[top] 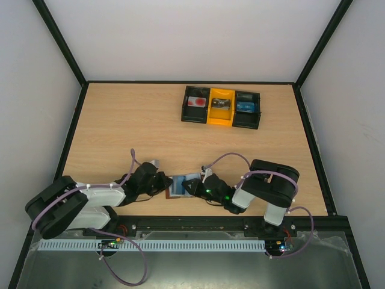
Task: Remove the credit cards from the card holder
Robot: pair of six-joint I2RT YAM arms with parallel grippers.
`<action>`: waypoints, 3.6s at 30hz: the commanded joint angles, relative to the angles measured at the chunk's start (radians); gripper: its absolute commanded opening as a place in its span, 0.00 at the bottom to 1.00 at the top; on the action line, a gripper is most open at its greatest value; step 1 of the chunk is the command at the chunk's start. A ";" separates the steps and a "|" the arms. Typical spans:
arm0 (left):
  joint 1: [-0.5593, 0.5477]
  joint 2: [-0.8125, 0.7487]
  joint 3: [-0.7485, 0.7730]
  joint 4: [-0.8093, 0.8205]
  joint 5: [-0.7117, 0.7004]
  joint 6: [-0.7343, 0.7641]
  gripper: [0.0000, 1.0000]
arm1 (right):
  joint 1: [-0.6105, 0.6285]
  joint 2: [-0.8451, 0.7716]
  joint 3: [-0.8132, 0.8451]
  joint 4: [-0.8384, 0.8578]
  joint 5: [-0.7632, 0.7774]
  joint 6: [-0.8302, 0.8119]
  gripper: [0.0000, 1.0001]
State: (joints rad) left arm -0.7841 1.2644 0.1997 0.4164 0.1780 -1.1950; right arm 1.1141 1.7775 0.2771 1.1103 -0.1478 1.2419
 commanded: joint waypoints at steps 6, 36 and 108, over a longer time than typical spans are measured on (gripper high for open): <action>-0.046 0.077 -0.039 0.010 0.032 -0.024 0.03 | 0.009 0.039 0.021 -0.087 -0.002 -0.007 0.13; -0.047 0.049 -0.029 -0.083 -0.027 0.008 0.06 | 0.009 -0.157 -0.040 -0.323 0.233 -0.091 0.02; -0.046 0.077 0.109 -0.214 -0.058 0.104 0.17 | -0.053 -0.395 -0.126 -0.381 0.186 -0.118 0.02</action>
State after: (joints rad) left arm -0.8310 1.3483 0.2943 0.3904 0.1623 -1.1233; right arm 1.0668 1.4857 0.1394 0.9325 -0.0647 1.2129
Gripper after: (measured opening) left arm 0.130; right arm 0.023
